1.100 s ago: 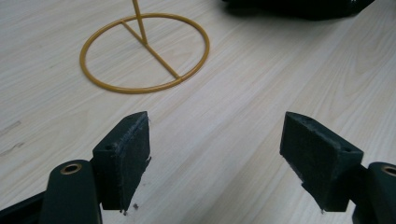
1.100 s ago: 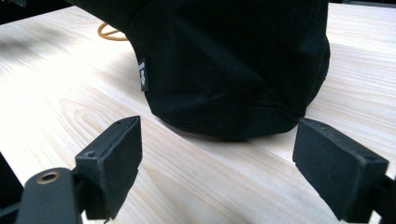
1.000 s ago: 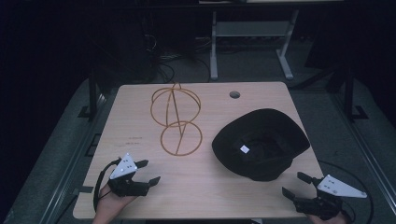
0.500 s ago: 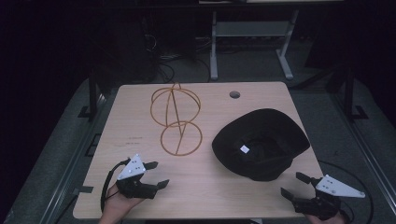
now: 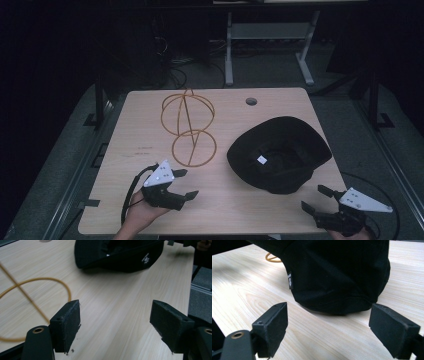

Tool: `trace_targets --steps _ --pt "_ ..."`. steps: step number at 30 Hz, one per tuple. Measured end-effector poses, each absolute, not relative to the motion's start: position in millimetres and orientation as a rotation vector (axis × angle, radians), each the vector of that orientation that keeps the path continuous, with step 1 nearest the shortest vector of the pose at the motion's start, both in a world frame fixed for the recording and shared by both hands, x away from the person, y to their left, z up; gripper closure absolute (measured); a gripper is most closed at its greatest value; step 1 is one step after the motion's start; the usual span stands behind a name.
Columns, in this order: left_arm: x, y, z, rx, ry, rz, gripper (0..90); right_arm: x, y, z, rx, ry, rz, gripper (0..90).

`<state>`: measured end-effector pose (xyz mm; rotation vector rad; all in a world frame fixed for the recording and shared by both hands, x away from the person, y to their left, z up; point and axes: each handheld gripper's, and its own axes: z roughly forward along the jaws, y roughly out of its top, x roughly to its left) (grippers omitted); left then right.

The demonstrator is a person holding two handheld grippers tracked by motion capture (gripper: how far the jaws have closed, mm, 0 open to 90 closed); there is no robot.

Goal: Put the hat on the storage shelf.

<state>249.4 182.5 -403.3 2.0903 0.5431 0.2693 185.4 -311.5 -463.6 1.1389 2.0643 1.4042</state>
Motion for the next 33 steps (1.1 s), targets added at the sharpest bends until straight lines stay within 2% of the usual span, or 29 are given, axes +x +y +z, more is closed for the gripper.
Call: trace_targets --steps 13,33 --pt "260.9 125.6 -393.7 2.138 0.416 0.222 23.3 184.1 -311.3 -464.2 1.129 2.075 1.405 15.1" --pt "283.3 58.9 -388.8 2.225 0.298 0.167 21.8 181.8 -314.0 -465.4 1.138 2.067 1.422 15.1"
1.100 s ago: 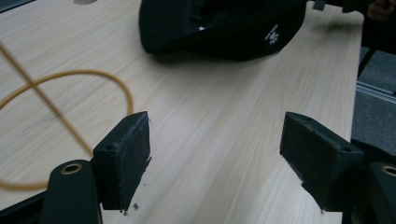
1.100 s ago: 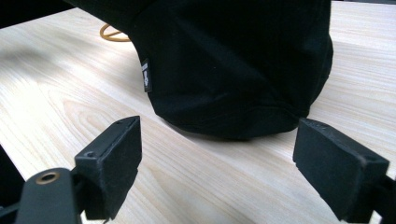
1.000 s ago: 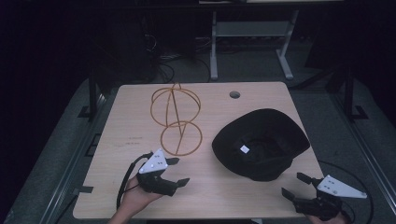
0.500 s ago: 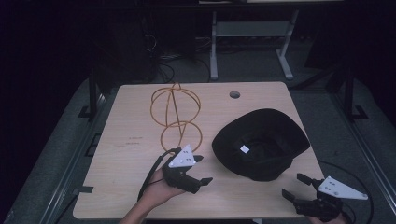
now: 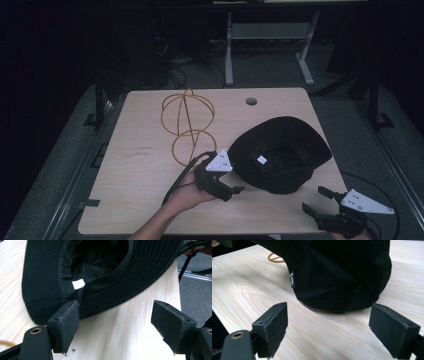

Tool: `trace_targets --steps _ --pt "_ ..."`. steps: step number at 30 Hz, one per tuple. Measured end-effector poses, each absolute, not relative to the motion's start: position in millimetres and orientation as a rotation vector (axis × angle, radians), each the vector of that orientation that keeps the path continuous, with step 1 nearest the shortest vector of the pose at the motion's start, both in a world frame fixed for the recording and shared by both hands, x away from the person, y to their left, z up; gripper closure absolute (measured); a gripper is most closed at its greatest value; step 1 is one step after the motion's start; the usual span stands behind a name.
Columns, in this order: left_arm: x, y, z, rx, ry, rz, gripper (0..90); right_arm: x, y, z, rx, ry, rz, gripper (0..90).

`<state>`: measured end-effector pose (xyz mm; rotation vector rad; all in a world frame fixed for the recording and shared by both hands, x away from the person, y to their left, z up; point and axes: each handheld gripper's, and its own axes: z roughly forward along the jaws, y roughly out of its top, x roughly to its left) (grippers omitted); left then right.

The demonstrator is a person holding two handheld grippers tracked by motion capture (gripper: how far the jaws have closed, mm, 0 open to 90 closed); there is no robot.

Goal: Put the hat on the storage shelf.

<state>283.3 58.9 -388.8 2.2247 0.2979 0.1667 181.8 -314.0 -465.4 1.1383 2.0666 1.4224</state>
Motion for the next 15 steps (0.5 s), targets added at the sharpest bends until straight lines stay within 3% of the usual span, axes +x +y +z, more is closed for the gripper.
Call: trace_targets --steps 9,15 --pt "287.5 29.9 -392.6 2.289 0.236 0.171 21.6 180.6 -318.2 -464.8 1.138 2.046 1.439 15.1" --pt "292.1 9.6 -405.2 2.366 0.188 0.198 29.5 179.5 -320.1 -463.5 1.146 2.033 1.449 15.1"
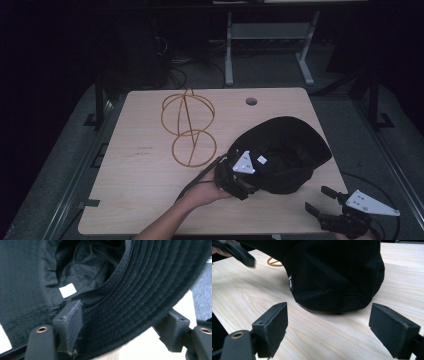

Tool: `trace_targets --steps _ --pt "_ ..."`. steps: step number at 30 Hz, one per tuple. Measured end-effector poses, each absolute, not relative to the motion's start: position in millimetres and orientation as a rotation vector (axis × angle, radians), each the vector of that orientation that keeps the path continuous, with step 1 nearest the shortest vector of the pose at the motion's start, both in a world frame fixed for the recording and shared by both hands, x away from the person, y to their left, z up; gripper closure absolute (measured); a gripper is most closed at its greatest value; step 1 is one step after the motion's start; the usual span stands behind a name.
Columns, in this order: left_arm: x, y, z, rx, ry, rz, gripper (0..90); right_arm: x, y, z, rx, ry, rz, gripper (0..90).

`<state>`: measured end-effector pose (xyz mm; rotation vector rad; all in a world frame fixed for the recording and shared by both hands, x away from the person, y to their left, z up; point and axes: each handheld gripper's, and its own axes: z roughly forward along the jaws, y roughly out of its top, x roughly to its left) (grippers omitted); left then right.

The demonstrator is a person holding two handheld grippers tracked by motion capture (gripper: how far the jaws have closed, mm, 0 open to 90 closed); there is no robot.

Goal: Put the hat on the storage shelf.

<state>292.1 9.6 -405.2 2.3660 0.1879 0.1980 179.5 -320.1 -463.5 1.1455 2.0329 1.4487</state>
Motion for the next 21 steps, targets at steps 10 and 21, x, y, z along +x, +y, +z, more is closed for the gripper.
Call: trace_targets --steps 10,21 --pt "289.0 4.7 -400.0 2.288 0.124 0.262 65.5 178.6 -323.2 -464.8 1.156 2.026 1.454 15.1" --pt "283.2 8.5 -380.4 2.16 0.118 0.221 86.2 178.3 -316.6 -464.6 1.148 2.034 1.448 15.1"
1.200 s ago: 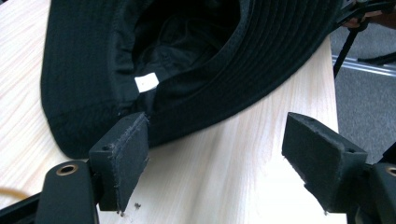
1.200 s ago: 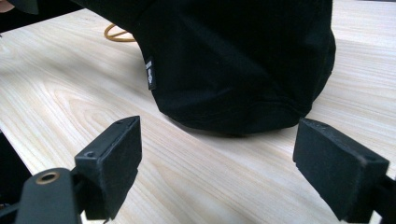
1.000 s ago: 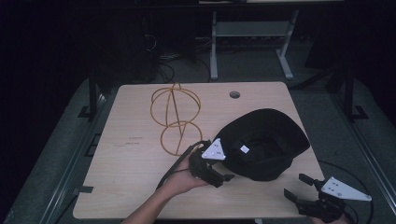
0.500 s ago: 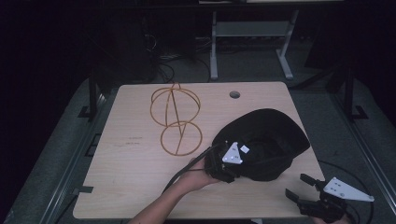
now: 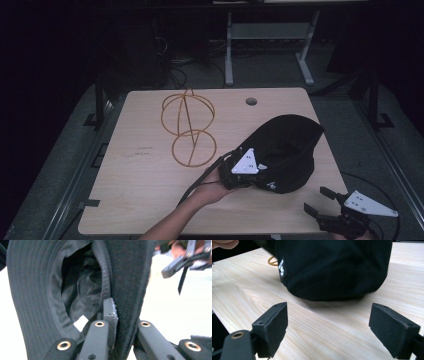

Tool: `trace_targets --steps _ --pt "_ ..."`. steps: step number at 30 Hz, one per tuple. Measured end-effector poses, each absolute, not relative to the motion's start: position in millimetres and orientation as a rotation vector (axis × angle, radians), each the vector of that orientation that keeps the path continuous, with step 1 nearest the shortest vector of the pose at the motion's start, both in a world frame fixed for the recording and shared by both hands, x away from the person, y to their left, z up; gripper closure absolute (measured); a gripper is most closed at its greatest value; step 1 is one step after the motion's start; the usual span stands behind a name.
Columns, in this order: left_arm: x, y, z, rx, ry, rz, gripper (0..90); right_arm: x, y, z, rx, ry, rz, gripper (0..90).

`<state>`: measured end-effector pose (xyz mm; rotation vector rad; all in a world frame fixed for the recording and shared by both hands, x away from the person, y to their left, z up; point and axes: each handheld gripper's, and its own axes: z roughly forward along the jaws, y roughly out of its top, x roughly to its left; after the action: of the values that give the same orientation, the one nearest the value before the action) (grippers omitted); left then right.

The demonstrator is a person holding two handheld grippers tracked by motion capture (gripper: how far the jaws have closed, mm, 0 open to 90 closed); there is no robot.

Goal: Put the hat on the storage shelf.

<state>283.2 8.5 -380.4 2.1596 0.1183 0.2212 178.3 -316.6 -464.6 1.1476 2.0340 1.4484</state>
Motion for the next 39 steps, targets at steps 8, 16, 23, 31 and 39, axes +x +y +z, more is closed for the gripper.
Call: trace_targets --steps 8,16,23,31,39 --pt "288.8 13.7 -367.4 2.073 0.169 0.112 87.5 181.4 -309.3 -462.5 1.13 2.028 1.452 15.1" --pt "290.9 15.6 -356.6 2.04 0.173 0.073 87.5 182.2 -300.4 -454.5 1.092 1.985 1.481 15.1" --pt "291.2 19.7 -349.8 2.042 0.171 0.072 87.5 180.0 -292.5 -443.9 1.005 1.969 1.487 14.1" --pt "291.1 14.9 -343.4 2.051 0.15 0.073 87.6 192.4 -281.3 -439.9 0.926 2.029 1.469 13.7" --pt "291.1 6.4 -339.8 2.065 0.124 0.087 87.6 203.5 -280.5 -442.7 0.921 2.061 1.471 26.4"
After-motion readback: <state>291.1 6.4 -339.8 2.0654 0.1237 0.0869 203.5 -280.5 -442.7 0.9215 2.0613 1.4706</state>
